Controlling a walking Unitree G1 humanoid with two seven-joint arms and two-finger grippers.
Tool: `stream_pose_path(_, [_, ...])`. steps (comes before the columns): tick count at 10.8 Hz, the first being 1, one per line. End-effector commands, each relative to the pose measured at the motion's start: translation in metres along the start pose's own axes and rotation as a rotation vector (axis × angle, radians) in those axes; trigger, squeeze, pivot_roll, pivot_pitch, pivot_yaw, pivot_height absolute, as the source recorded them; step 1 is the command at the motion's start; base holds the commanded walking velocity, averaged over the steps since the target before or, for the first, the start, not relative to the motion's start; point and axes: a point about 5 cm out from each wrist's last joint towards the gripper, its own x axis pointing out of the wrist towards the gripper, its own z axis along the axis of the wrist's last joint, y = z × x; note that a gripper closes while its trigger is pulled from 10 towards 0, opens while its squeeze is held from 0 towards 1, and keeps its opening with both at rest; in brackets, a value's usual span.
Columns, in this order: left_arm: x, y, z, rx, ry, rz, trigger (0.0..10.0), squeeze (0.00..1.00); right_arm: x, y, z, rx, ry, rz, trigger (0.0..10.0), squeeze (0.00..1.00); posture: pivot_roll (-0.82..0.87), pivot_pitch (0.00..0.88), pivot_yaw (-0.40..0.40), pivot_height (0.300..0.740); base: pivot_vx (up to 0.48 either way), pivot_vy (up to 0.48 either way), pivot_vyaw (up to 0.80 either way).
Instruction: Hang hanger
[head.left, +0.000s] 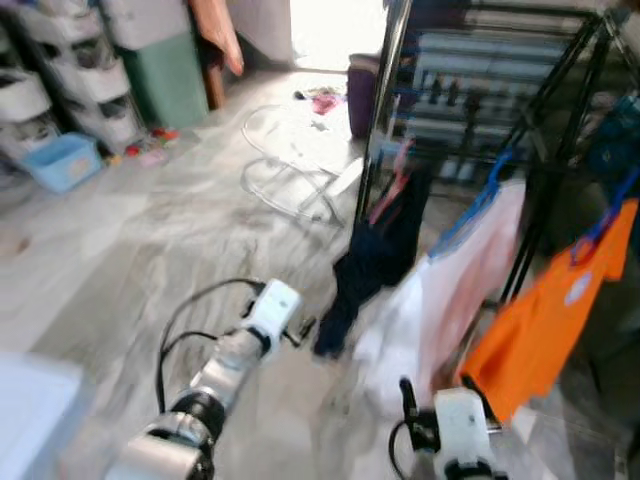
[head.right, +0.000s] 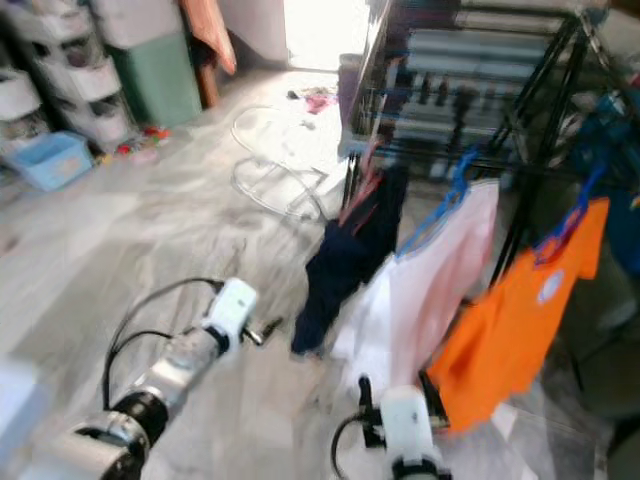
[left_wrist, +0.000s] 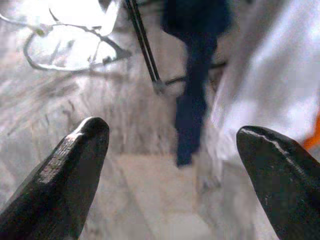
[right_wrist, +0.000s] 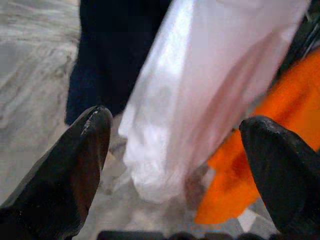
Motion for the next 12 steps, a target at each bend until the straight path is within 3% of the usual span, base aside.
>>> stream_pose_path(1, [-0.001, -0.003, -0.006, 0.01, 0.028, 0.005, 10.0, 0.0, -0.002, -0.007, -0.012, -0.01, 0.048, 0.001, 10.0, 0.0, -0.08, 0.0, -0.003, 0.74, 0.0, 0.0, 0.0])
stream_pose_path(3, [-0.006, 0.002, -0.019, 0.047, 0.083, 0.039, 10.0, 0.0, 0.001, -0.011, -0.032, 0.023, 0.126, 0.007, 10.0, 0.0, -0.07, 0.0, -0.014, 0.74, 0.0, 0.0, 0.0])
stream_pose_path(4, [-0.013, 0.002, -0.038, 0.098, 0.177, 0.057, 10.0, 0.0, 0.003, -0.014, -0.06, 0.121, 0.234, -0.022, 10.0, 0.0, -0.05, 0.0, -0.025, 0.74, 0.0, 0.0, 0.0])
stream_pose_path(5, [-0.016, 0.003, -0.045, 0.084, 0.22, 0.068, 10.0, 0.0, 0.003, -0.014, -0.068, 0.14, 0.271, -0.02, 10.0, 0.0, -0.04, 0.0, -0.031, 0.74, 0.0, 0.0, 0.0])
stream_pose_path(6, [-0.027, 0.006, -0.069, 0.044, 0.356, 0.098, 10.0, 0.0, 0.007, -0.014, -0.086, 0.159, 0.367, -0.002, 10.0, 0.0, -0.02, 0.0, -0.055, 0.74, 0.0, 0.0, 0.0])
stream_pose_path(7, [-0.039, 0.007, -0.089, 0.031, 0.467, 0.118, 10.0, 0.0, 0.013, -0.013, -0.095, 0.15, 0.431, 0.035, 10.0, 0.0, -0.01, 0.0, -0.074, 0.74, 0.0, 0.0, 0.0])
stream_pose_path(9, [-0.051, 0.006, -0.108, -0.008, 0.572, 0.143, 10.0, 0.0, 0.022, -0.009, -0.1, 0.167, 0.511, 0.088, 10.0, 0.0, 0.01, 0.0, -0.103, 0.74, 0.0, 0.0, 0.0])
stream_pose_path(11, [-0.055, 0.003, -0.114, -0.006, 0.631, 0.16, 10.0, 0.0, 0.021, 0.007, -0.106, -0.038, 0.603, 0.253, 10.0, 0.0, 0.07, 0.0, -0.133, 0.74, 0.0, 0.0, 0.0])
stream_pose_path(12, [-0.055, 0.003, -0.114, -0.001, 0.622, 0.157, 10.0, 0.0, 0.022, 0.009, -0.105, 0.038, 0.605, 0.225, 10.0, 0.0, 0.09, 0.0, -0.134, 0.74, 0.0, 0.0, 0.0])
